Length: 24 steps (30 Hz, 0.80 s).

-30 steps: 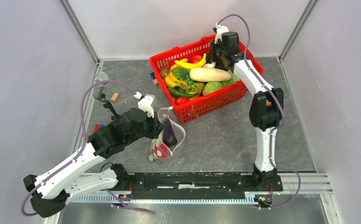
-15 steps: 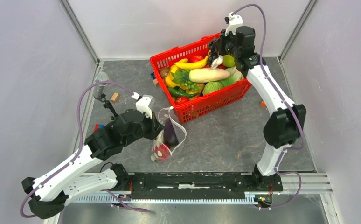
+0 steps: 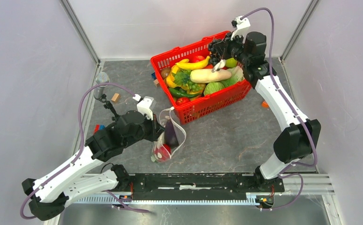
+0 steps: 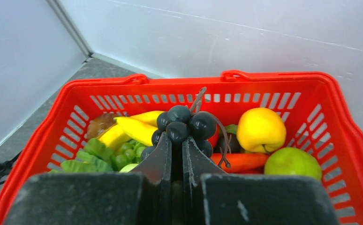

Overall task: Place the food in the zip-top bag and seal the zipper
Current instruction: Adjust the fake food in the bin.

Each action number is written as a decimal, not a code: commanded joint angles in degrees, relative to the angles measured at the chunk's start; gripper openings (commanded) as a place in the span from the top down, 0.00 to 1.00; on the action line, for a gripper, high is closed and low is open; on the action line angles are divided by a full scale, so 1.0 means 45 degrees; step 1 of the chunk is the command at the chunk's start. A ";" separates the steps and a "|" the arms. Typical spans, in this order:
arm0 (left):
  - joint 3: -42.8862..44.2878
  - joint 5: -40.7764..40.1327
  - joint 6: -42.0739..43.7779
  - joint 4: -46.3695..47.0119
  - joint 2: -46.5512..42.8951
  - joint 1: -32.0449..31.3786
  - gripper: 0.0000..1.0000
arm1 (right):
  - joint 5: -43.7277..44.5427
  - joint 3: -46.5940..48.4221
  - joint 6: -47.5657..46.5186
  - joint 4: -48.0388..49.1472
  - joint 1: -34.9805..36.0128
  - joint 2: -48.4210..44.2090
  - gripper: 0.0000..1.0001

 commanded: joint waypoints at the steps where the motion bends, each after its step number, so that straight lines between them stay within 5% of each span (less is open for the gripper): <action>1: -0.0071 0.0131 -0.0069 0.0754 -0.0106 0.0049 0.98 | -0.1698 0.0167 0.0399 0.0629 -0.0018 -0.0399 1.00; 9: -0.0166 0.0280 -0.0163 0.0955 -0.0084 0.0049 0.98 | -0.2666 -0.0010 0.0376 0.0640 -0.0011 -0.0790 1.00; 24: -0.0340 0.0801 -0.0342 0.1337 0.0040 0.0049 0.98 | -0.1172 0.3763 -0.5186 -0.7261 0.3482 0.3211 0.92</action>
